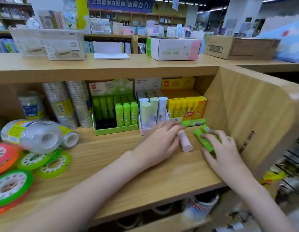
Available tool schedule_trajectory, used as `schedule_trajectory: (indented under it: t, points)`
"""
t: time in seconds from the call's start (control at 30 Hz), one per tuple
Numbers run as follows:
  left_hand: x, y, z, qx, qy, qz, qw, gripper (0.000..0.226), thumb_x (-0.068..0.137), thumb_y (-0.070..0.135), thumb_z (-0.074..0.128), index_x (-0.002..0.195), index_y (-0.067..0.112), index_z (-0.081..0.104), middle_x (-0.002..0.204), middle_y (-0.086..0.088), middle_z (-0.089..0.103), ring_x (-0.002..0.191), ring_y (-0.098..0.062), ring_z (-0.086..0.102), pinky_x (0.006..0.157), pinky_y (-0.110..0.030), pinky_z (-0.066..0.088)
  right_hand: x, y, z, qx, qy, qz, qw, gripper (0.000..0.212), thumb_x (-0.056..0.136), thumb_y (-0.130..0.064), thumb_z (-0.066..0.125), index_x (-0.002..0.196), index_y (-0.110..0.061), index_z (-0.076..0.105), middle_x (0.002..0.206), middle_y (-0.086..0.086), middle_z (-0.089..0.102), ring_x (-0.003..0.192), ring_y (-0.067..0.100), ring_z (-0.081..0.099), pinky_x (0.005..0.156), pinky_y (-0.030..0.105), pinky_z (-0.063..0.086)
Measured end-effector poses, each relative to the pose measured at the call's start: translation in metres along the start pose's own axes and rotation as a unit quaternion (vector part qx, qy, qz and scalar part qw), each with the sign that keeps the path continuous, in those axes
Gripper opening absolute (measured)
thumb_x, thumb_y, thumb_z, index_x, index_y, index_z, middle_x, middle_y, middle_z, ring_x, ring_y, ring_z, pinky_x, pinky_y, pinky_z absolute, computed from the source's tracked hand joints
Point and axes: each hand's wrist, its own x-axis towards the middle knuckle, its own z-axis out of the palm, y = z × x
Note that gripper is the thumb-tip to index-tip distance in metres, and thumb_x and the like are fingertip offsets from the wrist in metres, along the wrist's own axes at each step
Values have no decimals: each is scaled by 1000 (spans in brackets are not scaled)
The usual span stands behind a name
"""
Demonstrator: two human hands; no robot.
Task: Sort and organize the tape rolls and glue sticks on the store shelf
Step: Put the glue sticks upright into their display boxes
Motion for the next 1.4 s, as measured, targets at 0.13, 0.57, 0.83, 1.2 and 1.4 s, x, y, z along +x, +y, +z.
schedule_trajectory:
  t: [0.13,0.57,0.83,1.2,1.4]
  points:
    - [15,2,13,-15,-53,-1,998,39,96,33,39,129,19,54,143,-3,41,131,-22,30,108,-33,26,-4,5,-3,3,20,-22,1000,32,85,-17,62,117,-20,57,118,2,49,97,28,48,83,39,42]
    - [-1,-10,19,-41,-6,49,998,33,87,38,49,102,13,65,119,-4,54,109,-14,47,90,-29,43,4,17,-6,155,184,-110,964,17,78,-4,69,94,-8,68,107,1,58,99,1,49,94,4,31]
    - [-5,-18,16,24,11,5,1000,33,86,28,37,96,15,66,120,-4,55,112,-14,44,88,-28,41,17,23,3,153,141,-101,973,17,77,-1,70,92,-9,68,107,-1,56,94,8,54,87,16,39]
    - [45,4,35,171,87,-10,981,29,78,28,57,102,15,67,98,-1,69,91,-23,62,88,-35,36,13,28,4,98,163,-142,972,22,71,0,74,90,-7,67,104,9,58,89,26,61,75,34,52]
    - [70,13,54,256,90,-17,962,25,65,24,57,84,16,71,73,3,68,81,-24,58,80,-36,28,3,29,-3,88,175,-142,970,20,74,-3,70,93,-8,66,104,6,58,89,23,60,79,34,50]
